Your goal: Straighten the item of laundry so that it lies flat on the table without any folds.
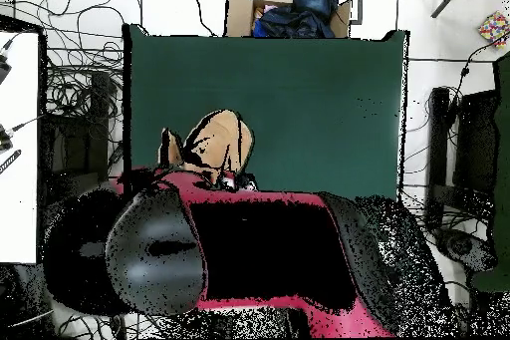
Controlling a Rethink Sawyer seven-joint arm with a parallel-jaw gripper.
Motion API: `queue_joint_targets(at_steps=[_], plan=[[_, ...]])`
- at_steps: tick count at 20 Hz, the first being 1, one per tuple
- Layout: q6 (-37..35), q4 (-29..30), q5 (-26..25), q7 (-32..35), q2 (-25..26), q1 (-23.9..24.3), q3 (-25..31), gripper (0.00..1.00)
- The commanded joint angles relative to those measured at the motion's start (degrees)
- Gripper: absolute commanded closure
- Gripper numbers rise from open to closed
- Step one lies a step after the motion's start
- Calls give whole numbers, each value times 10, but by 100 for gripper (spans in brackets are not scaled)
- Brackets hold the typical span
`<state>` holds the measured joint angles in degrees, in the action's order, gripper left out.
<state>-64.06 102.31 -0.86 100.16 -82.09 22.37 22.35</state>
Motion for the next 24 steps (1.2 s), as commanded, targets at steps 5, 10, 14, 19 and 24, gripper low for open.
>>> queue_joint_targets(at_steps=[5, 10, 14, 19, 24], plan=[[9, 100, 45, 105, -47, -88, -41, 100], [70, 114, 41, 150, -12, -128, -50, 100], [65, 98, 37, 180, 1, -150, -53, 100], [55, 86, 37, 212, 4, -173, -62, 100], [78, 95, 45, 197, 17, -174, -71, 100]])
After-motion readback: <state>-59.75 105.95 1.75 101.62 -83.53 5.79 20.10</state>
